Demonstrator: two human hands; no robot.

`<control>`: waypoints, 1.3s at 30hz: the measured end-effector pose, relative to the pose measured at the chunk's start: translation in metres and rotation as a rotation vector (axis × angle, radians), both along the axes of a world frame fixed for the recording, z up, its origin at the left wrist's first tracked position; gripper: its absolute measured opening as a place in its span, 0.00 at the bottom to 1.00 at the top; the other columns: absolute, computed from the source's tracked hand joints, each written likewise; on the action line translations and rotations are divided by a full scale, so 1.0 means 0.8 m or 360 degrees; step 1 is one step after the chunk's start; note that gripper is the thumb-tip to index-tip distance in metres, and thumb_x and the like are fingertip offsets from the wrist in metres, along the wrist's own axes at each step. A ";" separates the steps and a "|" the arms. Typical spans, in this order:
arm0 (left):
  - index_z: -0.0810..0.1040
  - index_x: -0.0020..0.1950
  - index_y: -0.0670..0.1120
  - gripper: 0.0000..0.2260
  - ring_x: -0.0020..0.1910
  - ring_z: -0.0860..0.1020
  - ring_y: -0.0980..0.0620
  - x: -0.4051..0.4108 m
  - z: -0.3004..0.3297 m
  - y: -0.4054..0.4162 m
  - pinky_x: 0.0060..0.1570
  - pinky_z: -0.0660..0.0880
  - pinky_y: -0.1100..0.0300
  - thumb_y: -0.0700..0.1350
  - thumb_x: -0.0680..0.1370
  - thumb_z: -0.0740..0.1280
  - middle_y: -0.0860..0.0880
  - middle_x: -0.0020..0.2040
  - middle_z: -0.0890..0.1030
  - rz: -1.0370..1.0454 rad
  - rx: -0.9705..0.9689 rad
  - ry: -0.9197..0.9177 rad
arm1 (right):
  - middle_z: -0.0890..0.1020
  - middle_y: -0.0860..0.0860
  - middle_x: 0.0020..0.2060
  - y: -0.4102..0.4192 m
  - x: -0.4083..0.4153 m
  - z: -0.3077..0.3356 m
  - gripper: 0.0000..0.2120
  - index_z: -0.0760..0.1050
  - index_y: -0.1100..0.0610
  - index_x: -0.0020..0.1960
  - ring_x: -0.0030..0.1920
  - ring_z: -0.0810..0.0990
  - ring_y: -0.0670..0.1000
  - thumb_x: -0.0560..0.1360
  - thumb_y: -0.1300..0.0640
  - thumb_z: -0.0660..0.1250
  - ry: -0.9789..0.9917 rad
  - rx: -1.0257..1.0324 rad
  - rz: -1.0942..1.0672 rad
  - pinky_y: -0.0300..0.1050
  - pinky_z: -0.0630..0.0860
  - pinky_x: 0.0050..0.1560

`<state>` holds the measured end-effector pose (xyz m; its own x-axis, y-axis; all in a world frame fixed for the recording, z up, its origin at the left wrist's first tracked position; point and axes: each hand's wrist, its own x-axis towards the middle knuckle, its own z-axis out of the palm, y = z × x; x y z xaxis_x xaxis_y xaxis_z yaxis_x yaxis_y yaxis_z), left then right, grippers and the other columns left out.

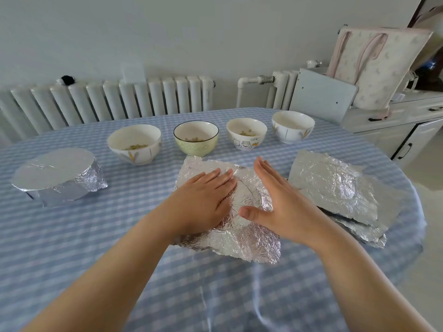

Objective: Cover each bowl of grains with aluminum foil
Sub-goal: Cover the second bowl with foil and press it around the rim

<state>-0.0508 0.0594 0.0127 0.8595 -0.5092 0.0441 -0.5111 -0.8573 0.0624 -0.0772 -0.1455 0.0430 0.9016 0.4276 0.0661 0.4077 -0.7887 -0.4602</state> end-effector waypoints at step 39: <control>0.60 0.75 0.63 0.43 0.73 0.56 0.58 0.004 0.004 0.032 0.71 0.58 0.53 0.80 0.63 0.55 0.62 0.75 0.56 0.0046 -0.0654 0.0371 | 0.43 0.44 0.77 0.050 0.027 -0.011 0.62 0.35 0.47 0.77 0.77 0.43 0.49 0.59 0.23 0.66 0.0228 -0.0308 0.0159 0.53 0.53 0.76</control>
